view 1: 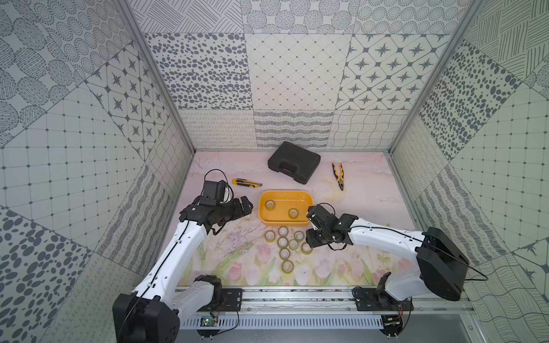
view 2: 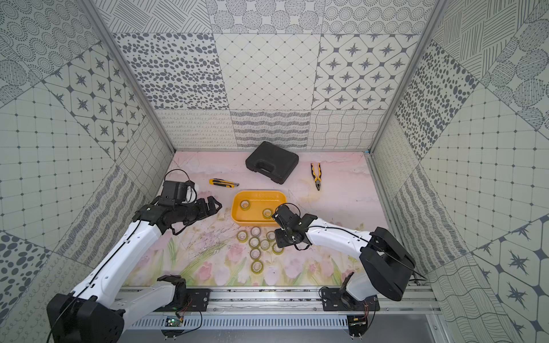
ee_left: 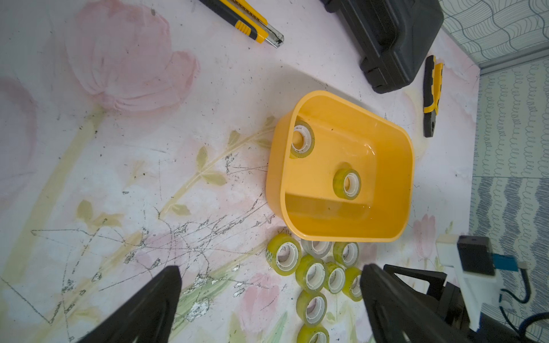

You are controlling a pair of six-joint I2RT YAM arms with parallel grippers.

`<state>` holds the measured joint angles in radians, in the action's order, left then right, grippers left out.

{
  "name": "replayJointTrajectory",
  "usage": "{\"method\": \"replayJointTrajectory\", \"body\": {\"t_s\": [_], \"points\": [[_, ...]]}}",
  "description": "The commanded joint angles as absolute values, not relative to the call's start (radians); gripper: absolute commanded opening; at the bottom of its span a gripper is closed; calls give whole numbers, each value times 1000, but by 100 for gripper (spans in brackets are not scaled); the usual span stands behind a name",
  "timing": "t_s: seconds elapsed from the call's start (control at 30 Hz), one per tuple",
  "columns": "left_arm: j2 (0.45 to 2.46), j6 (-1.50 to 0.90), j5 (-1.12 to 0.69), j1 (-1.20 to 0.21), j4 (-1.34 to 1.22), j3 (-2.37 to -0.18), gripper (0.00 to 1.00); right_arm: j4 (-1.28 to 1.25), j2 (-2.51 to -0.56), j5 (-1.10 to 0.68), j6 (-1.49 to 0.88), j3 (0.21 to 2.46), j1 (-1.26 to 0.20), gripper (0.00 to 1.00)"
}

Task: Put the transparent tape into the storage box
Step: Pick up the tape at the center of the board.

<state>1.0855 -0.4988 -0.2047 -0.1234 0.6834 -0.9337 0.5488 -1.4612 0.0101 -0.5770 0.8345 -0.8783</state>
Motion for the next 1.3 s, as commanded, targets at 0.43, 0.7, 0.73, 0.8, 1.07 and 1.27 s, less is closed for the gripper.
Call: {"method": "replayJointTrajectory", "body": {"t_s": [0.43, 0.7, 0.73, 0.8, 1.07, 1.27], "points": [[1081, -488, -197, -126, 689, -934, 99, 500, -1495, -6, -617, 802, -927, 45], [1078, -488, -197, -126, 687, -936, 99, 500, -1534, 15, -619, 808, -933, 44], [1078, -488, -196, -126, 687, -937, 99, 500, -1541, 20, -622, 811, -935, 44], [1078, -488, -197, -126, 688, -937, 99, 500, -1556, 30, -624, 814, -940, 43], [1072, -488, -194, -126, 688, -935, 99, 503, -1585, 81, -648, 808, -966, 32], [1071, -487, -196, -126, 688, -935, 99, 510, -1543, 96, -654, 795, -972, 13]]}}
